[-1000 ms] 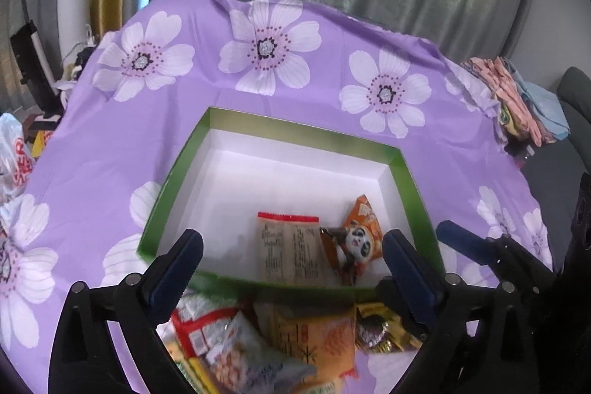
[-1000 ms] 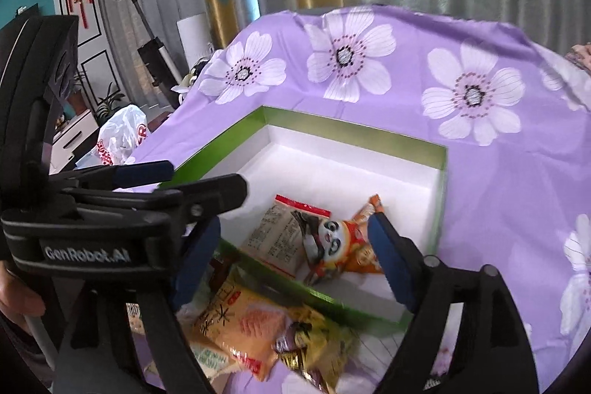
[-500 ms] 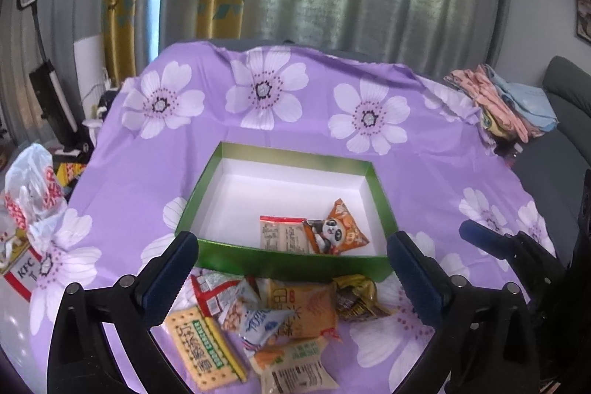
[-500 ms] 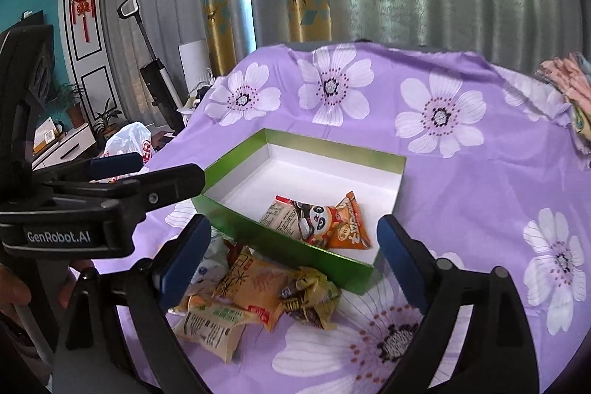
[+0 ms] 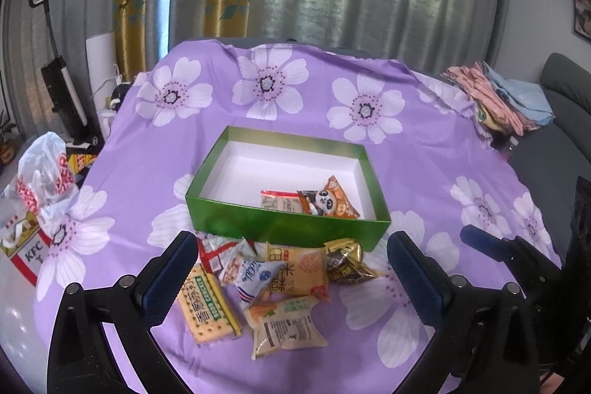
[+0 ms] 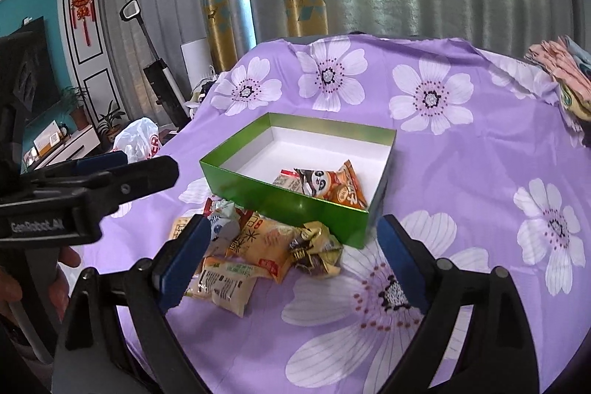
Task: Organize snacks
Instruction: 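Withdraw the right gripper from the box and move toward the snack pile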
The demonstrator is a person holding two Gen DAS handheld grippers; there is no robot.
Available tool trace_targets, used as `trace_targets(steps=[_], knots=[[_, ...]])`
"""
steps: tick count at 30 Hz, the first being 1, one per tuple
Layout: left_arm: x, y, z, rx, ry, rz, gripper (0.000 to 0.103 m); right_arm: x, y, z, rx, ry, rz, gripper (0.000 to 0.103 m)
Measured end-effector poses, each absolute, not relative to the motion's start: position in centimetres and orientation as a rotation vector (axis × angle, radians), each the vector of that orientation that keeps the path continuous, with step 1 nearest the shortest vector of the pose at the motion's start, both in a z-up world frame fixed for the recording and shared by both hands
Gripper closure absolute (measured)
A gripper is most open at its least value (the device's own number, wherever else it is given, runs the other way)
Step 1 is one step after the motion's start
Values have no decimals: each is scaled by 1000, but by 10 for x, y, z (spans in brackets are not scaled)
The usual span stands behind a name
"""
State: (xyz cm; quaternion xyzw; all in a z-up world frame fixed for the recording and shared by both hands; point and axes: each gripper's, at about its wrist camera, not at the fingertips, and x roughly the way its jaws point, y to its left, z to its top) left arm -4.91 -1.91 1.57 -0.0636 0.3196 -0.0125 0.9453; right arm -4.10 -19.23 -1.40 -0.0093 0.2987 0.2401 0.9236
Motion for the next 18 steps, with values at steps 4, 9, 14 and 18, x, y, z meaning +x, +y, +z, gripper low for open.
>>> trace_targets(steps=[4,9,14,18], knots=[[-54,-24,16,-119,653,-30,1,-46,-195,-14,-14,613,492,11],[-56,-29,16,-106,660,-30,1,-48,-197,-15,-7,617,493,11],[-57,-29,16,-105,661,-29,1,-53,-196,-15,-8,618,503,11],[-60,-32,15,-104,663,-33,1,-56,-195,-15,-12,616,511,11]])
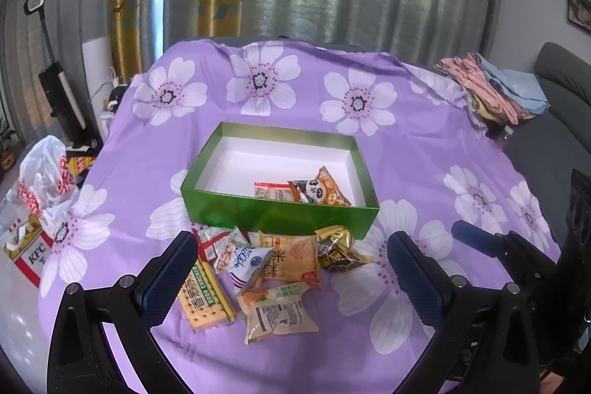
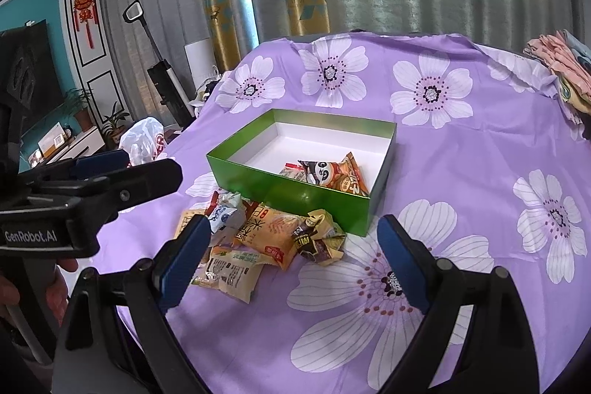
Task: Organize snacks
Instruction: 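Withdraw the right gripper from the box and move toward the snack pile, then grasp the cream wafer packet with the right gripper and lift it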
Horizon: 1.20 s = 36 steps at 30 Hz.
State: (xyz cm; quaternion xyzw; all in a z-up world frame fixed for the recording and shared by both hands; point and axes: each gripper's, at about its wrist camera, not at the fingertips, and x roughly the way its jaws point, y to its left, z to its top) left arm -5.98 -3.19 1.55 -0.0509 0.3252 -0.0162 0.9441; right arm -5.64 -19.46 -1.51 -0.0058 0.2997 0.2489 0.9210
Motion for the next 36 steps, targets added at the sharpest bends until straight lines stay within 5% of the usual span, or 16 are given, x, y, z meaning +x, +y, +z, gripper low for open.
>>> trace_targets(steps=[36], knots=[[-74,33,-91,-469,851,-268,1,-61,-149,-106,-50,843,706,13]])
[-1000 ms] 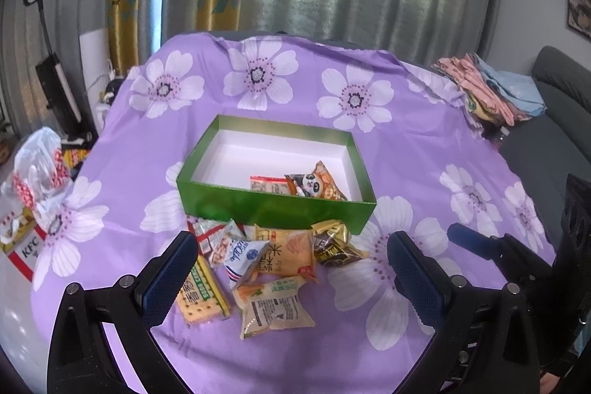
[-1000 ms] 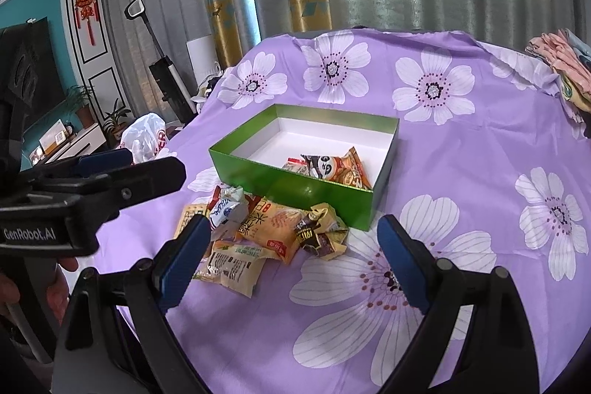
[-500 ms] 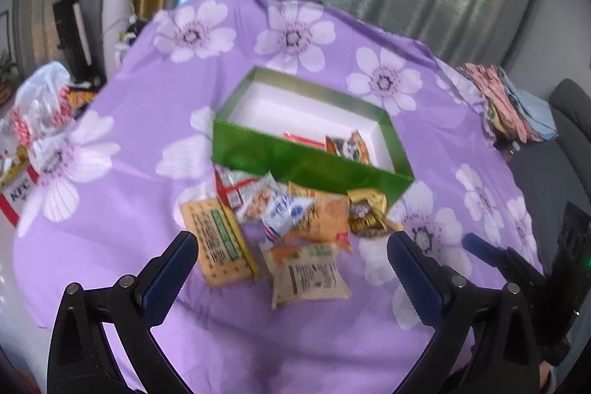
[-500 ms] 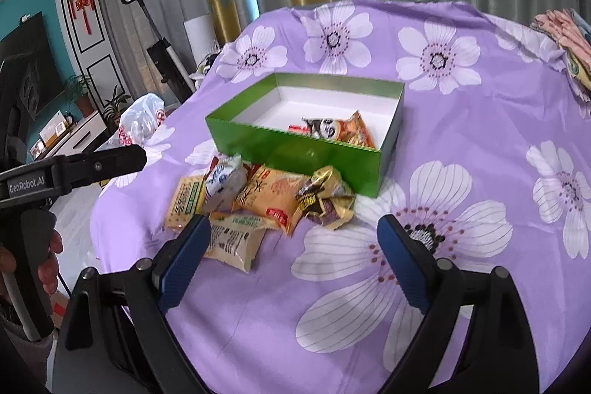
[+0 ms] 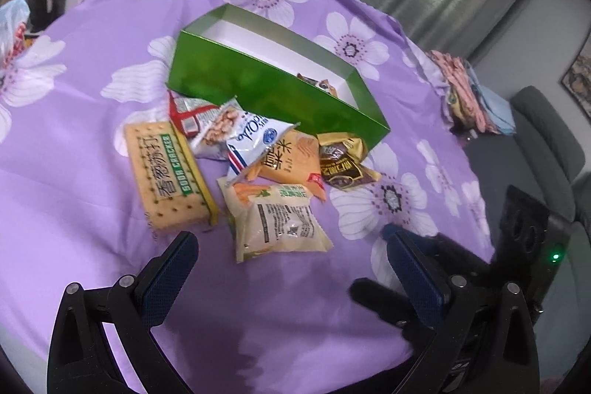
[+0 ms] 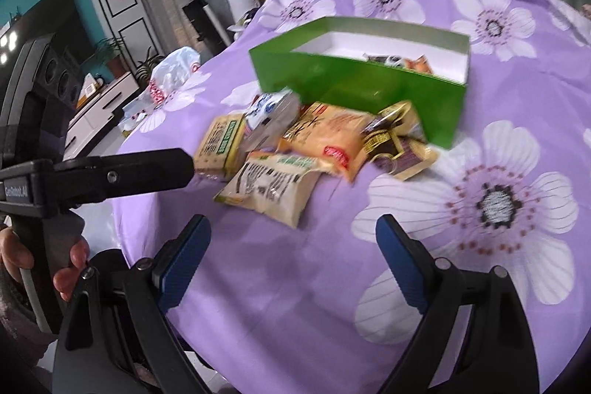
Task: Organize snacks
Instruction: 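Grasp the cream wafer packet with the right gripper and lift it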
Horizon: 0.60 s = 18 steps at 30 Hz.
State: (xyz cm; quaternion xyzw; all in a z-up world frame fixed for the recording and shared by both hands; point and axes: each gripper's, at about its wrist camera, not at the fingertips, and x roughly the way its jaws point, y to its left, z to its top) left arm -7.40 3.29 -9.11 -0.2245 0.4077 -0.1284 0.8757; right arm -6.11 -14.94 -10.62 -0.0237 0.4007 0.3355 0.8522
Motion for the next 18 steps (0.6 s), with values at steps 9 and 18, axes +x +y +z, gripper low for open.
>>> trace_targets(steps=[9,18], knots=[[-61,22,-106,-448,886,-295,9,-50,-137,-126,-26,897,761,27],[-48,18,-118,-438,924,-290,29,-39,-129,-136,-18,919,791,41]])
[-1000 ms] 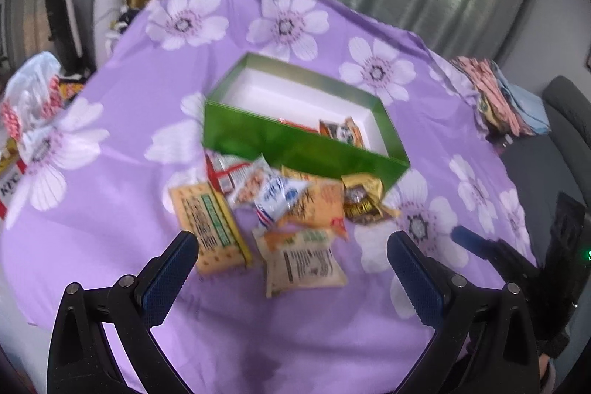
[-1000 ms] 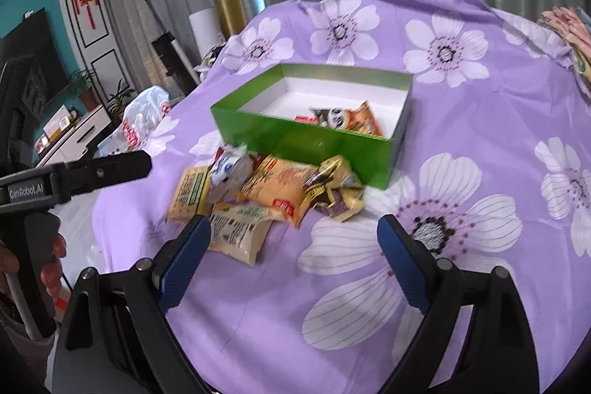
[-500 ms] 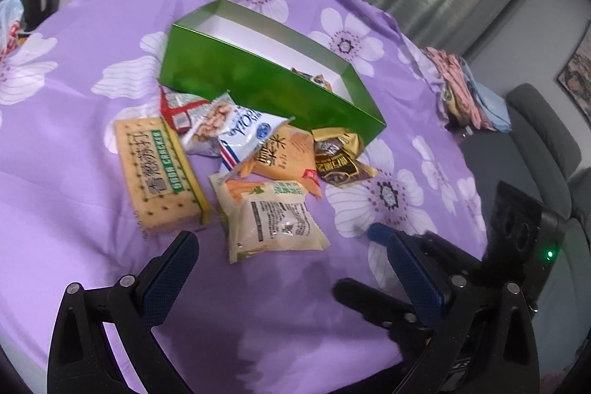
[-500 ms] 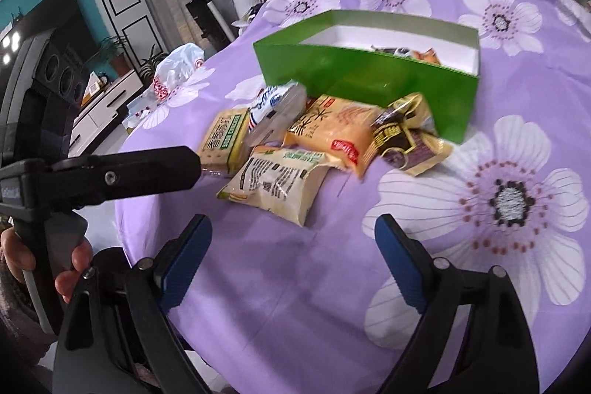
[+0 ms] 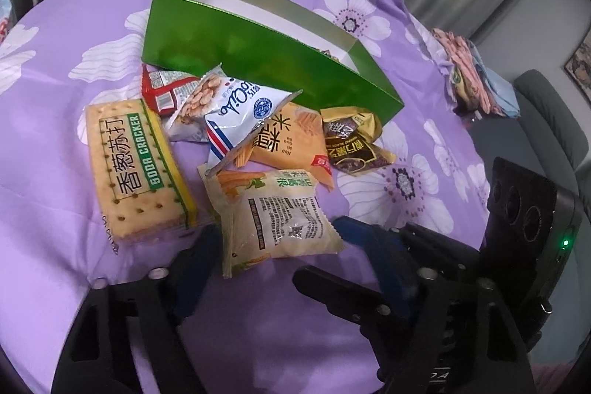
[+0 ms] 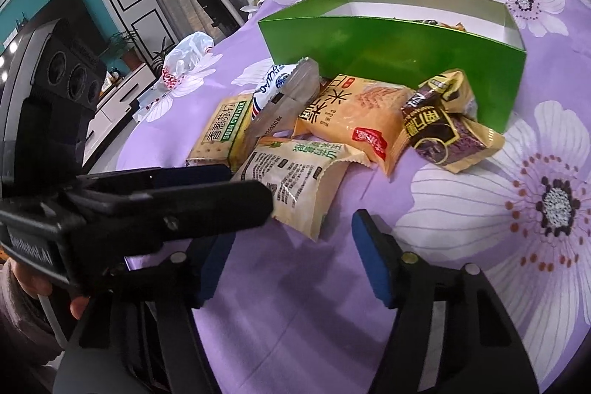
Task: Organize snacks
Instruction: 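Grasp the cream wafer packet with the right gripper and lift it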
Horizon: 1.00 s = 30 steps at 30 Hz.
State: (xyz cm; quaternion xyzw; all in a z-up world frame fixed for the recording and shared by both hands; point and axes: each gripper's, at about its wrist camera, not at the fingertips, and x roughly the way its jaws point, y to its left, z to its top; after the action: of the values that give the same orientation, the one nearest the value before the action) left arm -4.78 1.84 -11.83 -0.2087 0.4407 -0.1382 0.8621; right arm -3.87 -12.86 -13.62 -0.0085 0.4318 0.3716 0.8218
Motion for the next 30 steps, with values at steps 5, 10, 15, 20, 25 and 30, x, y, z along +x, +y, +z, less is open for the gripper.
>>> trace_targets(steps=[5,10,15,20,25,30], knots=[[-42,19,-122,-439,936,-274,34,-30,-125,-137,-16,923,802,48],[-39,20,-124,-427,949,-255,46,-27,-120,-139,-35,930,821,59],[-38,20,-125,-420,949,-243,54,-26,-122,-141,-24,937,839,66],[-42,15,-121,-404,945,-249,55,-31,-123,-141,-11,929,843,77],[-48,10,-113,-387,943,-251,55,-38,-124,-135,-21,913,849,79],[-55,4,-102,-375,925,-260,55,-45,-129,-125,-23,890,851,79]])
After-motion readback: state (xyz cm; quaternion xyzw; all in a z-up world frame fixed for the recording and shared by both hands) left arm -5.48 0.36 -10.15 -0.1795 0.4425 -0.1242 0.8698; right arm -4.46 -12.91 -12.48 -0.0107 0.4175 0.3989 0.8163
